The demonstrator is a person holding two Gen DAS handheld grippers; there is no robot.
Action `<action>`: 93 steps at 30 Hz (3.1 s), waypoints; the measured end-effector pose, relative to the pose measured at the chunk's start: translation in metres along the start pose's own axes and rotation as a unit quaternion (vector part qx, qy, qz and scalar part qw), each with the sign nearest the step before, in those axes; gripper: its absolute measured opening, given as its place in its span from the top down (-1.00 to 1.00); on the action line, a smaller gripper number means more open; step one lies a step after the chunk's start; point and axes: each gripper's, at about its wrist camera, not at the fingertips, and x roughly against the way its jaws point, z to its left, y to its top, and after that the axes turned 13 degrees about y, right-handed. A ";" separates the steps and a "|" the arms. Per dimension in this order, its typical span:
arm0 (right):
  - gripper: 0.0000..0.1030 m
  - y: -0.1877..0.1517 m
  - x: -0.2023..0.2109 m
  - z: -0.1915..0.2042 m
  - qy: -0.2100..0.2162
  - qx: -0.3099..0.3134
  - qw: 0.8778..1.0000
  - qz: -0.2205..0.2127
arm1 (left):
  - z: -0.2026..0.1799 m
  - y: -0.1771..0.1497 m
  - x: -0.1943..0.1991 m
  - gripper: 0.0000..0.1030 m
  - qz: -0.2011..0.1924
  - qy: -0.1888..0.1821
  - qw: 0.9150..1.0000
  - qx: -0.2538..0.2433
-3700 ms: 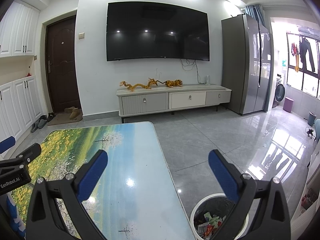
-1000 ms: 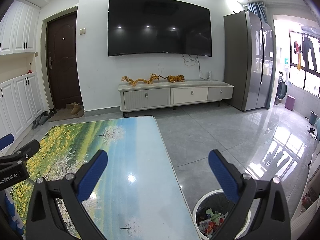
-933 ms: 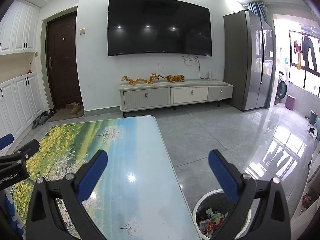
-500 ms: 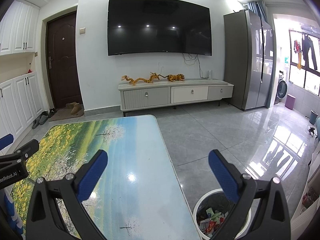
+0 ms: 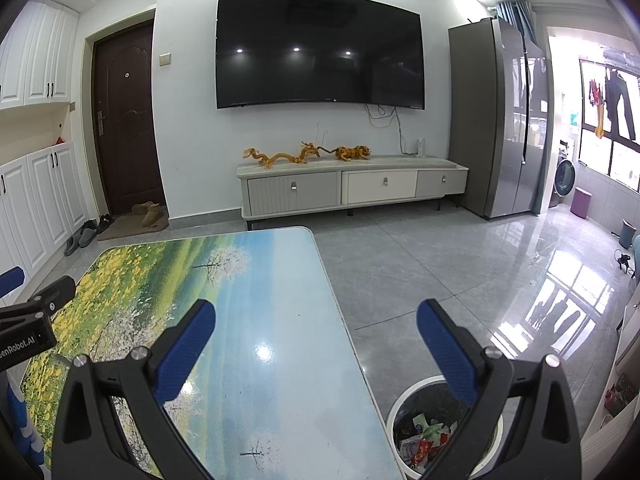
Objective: Collect trash
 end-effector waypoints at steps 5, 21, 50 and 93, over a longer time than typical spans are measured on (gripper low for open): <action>-0.97 0.000 0.000 0.000 0.000 0.000 1.000 0.001 | 0.000 0.002 0.000 -1.00 0.002 0.003 1.000 0.001; -0.97 -0.001 -0.001 -0.001 0.002 -0.001 1.000 0.005 | 0.002 0.001 0.001 -1.00 0.002 0.012 1.000 0.000; -0.97 -0.001 -0.002 -0.003 0.004 -0.002 1.000 0.009 | 0.005 0.004 -0.006 -1.00 0.018 0.006 1.000 0.012; -0.97 0.003 0.005 -0.047 0.003 -0.042 0.999 0.008 | -0.019 0.005 0.005 -1.00 0.023 -0.072 0.997 -0.010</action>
